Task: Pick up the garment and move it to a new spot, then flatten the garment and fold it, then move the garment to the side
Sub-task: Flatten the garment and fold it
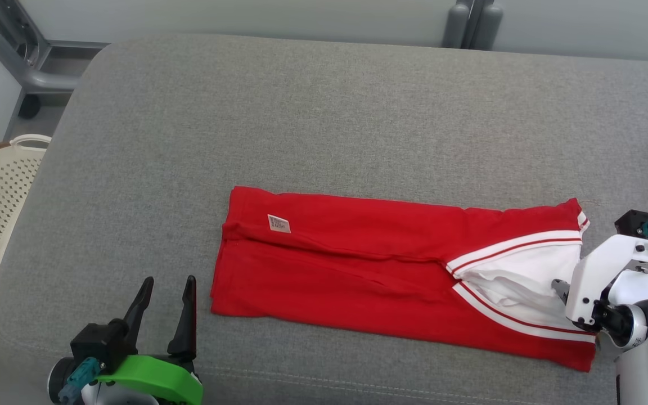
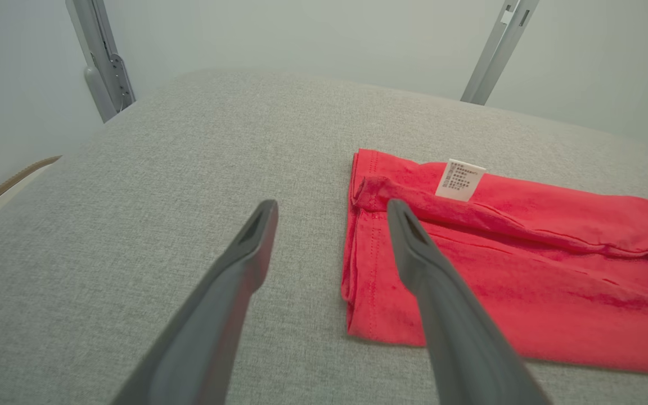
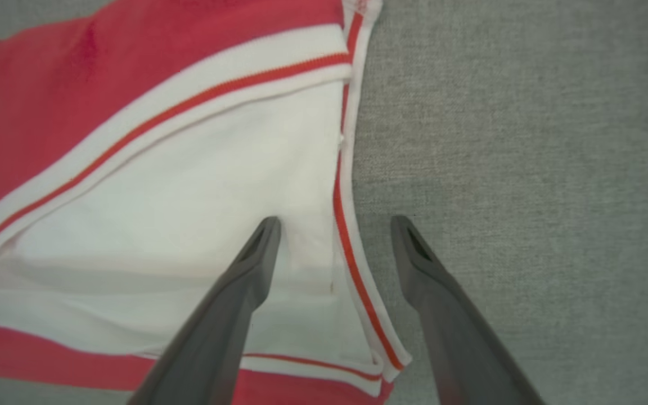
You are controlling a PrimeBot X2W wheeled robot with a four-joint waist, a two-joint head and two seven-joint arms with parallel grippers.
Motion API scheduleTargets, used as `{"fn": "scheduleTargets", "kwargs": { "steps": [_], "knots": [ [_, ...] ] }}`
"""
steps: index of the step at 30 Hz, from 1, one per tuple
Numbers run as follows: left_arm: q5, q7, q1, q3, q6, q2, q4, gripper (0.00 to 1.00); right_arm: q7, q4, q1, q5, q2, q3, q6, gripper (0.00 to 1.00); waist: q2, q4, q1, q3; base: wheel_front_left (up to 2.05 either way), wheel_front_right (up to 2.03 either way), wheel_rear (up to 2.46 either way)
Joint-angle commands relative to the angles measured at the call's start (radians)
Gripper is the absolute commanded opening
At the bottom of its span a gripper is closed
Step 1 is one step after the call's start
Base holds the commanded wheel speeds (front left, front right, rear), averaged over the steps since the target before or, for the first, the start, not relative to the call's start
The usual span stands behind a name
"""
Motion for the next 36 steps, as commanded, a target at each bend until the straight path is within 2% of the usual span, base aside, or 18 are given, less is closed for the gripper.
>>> {"fn": "scheduleTargets", "kwargs": {
  "steps": [1,7,9,10,11,12,13,25,36],
  "knots": [
    [0.001,-0.003,-0.013,-0.001,-0.006,0.004,0.003,1.00,0.009,0.006,-0.007,0.006,-0.002,0.000,0.000,1.00,-0.0001,0.006,0.0000,0.007,0.00,0.00,0.00],
    [-0.004,-0.004,-0.033,-0.009,-0.008,-0.001,0.011,1.00,0.071,0.024,-0.013,0.054,0.001,0.025,0.000,1.00,-0.0001,0.018,0.0000,0.023,0.00,0.00,0.00],
    [-0.005,-0.004,-0.038,-0.011,-0.009,-0.002,0.015,1.00,0.074,0.023,-0.020,0.056,0.002,0.026,0.000,0.88,-0.0001,0.021,0.0000,0.027,0.00,0.00,0.00],
    [-0.005,-0.004,-0.042,-0.012,-0.010,-0.003,0.017,1.00,0.073,0.021,-0.023,0.053,0.002,0.025,0.000,0.68,-0.0001,0.022,0.0000,0.029,0.00,0.00,0.00],
    [-0.006,-0.004,-0.044,-0.012,-0.010,-0.003,0.018,1.00,0.072,0.019,-0.026,0.047,0.002,0.022,0.000,0.43,-0.0001,0.022,0.0000,0.030,0.00,0.00,0.00],
    [-0.007,-0.005,-0.046,-0.012,-0.010,-0.003,0.020,1.00,0.068,0.016,-0.028,0.040,0.001,0.017,0.000,0.14,-0.0001,0.023,0.0000,0.031,0.00,0.00,0.00],
    [-0.007,-0.005,-0.047,-0.012,-0.010,-0.002,0.021,1.00,0.062,0.015,-0.031,0.034,0.000,0.011,0.000,0.00,-0.0001,0.023,0.0000,0.032,0.00,0.00,0.00],
    [-0.015,-0.009,-0.041,-0.013,-0.010,0.002,0.032,1.00,0.050,-0.016,-0.026,-0.003,-0.004,-0.086,-0.001,0.00,-0.0001,0.009,0.0000,0.020,0.00,0.00,0.00],
    [-0.018,-0.011,-0.023,-0.016,-0.003,0.001,0.029,1.00,0.107,-0.147,0.020,0.013,-0.004,-0.230,-0.001,0.00,-0.0001,-0.010,0.0000,0.001,0.00,0.00,0.00]
  ]
}}
